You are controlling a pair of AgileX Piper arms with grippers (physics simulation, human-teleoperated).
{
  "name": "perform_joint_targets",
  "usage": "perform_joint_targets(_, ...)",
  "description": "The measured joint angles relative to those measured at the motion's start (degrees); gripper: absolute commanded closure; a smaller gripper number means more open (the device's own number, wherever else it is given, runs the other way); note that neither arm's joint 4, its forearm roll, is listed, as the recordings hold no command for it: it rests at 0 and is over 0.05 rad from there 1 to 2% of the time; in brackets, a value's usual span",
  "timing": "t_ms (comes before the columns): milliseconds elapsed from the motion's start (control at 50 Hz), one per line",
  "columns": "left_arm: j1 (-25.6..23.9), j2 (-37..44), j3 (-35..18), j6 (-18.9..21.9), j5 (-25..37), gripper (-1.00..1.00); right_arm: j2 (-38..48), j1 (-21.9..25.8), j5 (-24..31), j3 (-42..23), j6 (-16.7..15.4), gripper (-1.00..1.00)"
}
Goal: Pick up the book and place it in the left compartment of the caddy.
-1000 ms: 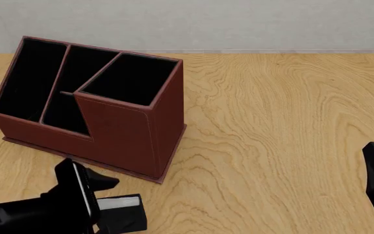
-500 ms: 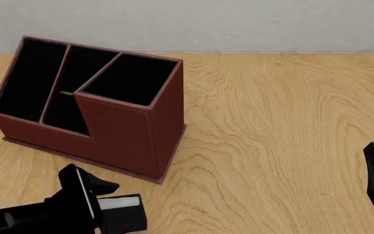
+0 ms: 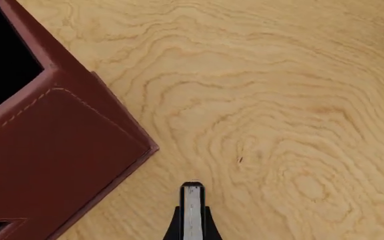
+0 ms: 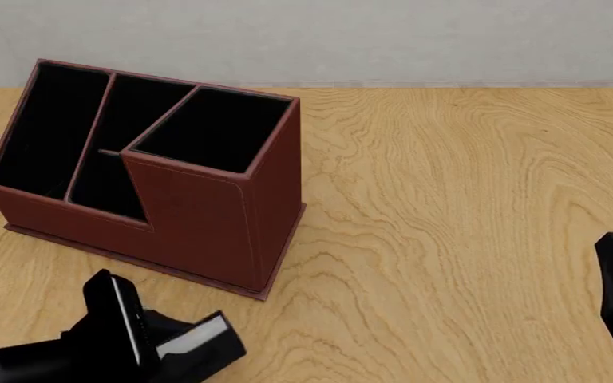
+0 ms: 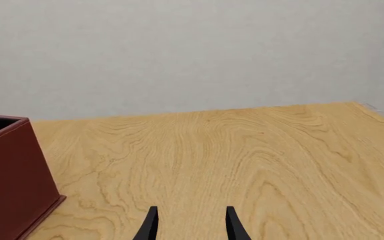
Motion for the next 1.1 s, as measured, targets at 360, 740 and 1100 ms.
perform_joint_targets(360,-6.55,-9.45,-4.42,-5.96,6.7,1.0,-0.14,-0.2,0.08,0.0,0.27,-1.0)
perform_joint_targets(740,-5.19,-19.4,-12.52,-6.73,14.82,1.0,-1.02,-0.45,0.79,0.01,0.41,-1.0)
perform_joint_targets(1100,0.05,-25.64,-22.87,-7.08,22.56,1.0,-1.43,-0.57,1.18,-0.03,0.33,-1.0)
